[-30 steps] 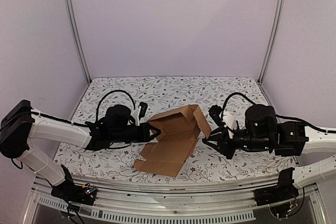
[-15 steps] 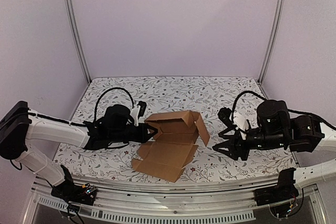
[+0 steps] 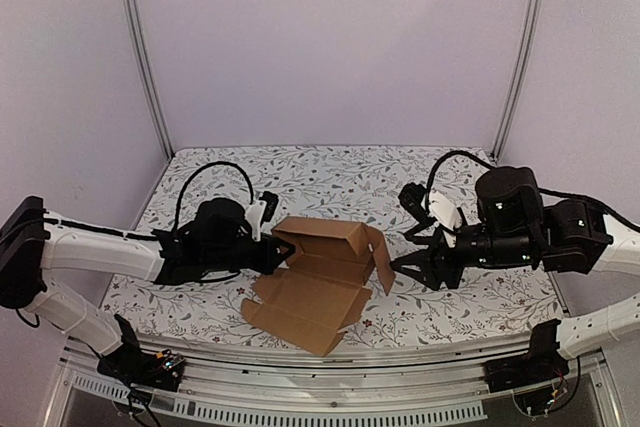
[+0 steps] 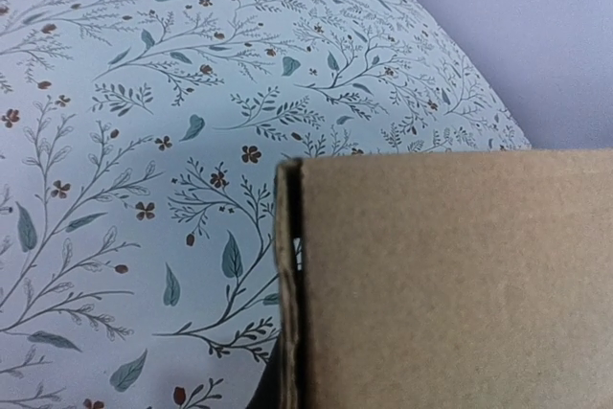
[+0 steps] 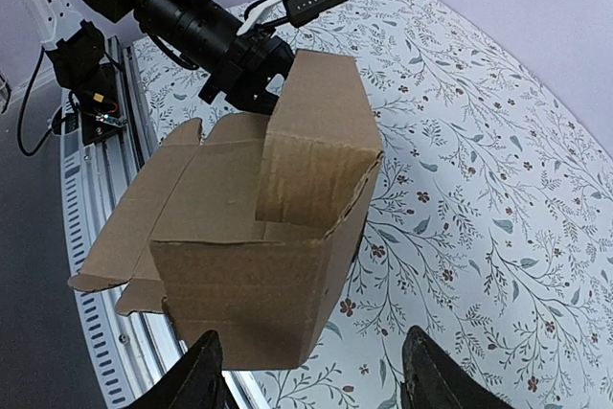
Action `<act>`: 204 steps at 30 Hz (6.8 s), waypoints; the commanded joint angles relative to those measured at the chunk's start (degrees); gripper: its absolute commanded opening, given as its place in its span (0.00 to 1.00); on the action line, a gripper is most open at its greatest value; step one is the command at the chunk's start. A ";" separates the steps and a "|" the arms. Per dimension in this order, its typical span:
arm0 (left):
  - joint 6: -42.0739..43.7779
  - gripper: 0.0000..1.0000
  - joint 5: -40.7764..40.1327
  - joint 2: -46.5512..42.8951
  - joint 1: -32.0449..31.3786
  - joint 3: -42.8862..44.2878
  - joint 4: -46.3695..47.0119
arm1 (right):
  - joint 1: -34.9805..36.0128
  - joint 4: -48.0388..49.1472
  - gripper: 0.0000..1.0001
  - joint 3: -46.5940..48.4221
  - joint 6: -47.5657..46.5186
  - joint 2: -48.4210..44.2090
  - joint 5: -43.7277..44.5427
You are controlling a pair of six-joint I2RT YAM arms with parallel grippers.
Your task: Fold the paper box
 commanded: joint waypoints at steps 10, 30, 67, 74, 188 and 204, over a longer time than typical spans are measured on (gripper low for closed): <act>2.65 0.00 -3.92 -2.18 -0.71 1.15 -2.61 | 0.16 7.96 0.58 1.10 2.42 8.30 -3.62; 3.96 0.00 -23.39 -4.08 -6.59 2.55 -9.51 | 0.14 9.20 0.56 0.30 6.19 12.34 -1.11; -6.37 0.00 -29.15 -12.10 -6.36 1.66 -17.75 | 1.28 17.91 0.73 -5.79 19.05 21.30 10.61; -7.59 0.00 -25.05 -14.73 -5.42 -0.52 -16.30 | 1.29 19.41 0.71 -8.47 19.57 19.36 10.93; -10.09 0.00 -24.70 -8.83 -3.07 5.29 -22.78 | 8.49 36.15 0.34 10.43 7.17 39.43 39.61; -13.28 0.00 -24.70 -6.74 -3.08 7.03 -23.25 | 11.08 36.88 0.15 20.31 5.81 51.95 48.19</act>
